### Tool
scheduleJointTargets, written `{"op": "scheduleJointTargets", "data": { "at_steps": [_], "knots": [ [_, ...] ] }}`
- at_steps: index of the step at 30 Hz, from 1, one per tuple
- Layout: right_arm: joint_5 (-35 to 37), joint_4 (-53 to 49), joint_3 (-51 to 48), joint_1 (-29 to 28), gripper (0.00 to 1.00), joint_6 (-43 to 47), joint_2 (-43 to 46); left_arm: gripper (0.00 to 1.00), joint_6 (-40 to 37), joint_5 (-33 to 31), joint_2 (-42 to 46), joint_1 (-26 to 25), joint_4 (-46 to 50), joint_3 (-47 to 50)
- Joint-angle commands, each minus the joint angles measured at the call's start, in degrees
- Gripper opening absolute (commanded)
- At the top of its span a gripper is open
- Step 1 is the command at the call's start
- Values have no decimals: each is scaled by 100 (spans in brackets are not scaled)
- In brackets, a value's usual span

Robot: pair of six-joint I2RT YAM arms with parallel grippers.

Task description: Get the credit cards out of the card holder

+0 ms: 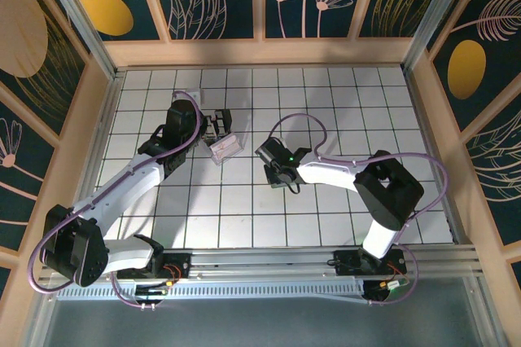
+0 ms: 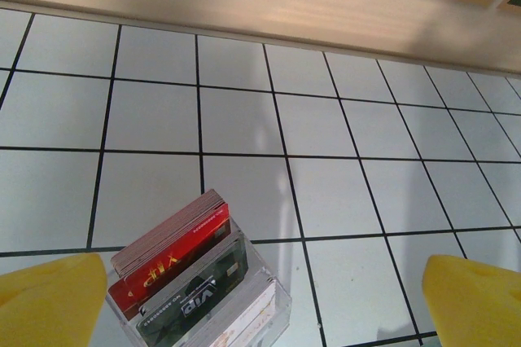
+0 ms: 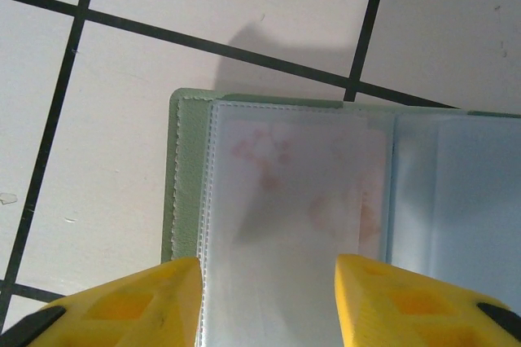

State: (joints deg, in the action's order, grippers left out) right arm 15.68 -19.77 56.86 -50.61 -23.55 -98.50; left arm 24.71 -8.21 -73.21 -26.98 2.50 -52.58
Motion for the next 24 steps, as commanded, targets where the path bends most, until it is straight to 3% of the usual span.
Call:
{"op": "scheduleJointTargets", "data": {
  "at_steps": [1,10,15,24],
  "knots": [
    [229,-53,1,44,46,-159,127,99,-78,-62,149,26,66,-69],
    [-32,60,-104,53,50,-167,-27,99,-66,-75,158,26,66,-71],
    [-61,112,-230,185,44,-271,-26,99,-67,-49,158,26,66,-73],
    [-251,257,-335,276,46,-264,-47,99,-63,-49,158,26,66,-86]
  ]
}}
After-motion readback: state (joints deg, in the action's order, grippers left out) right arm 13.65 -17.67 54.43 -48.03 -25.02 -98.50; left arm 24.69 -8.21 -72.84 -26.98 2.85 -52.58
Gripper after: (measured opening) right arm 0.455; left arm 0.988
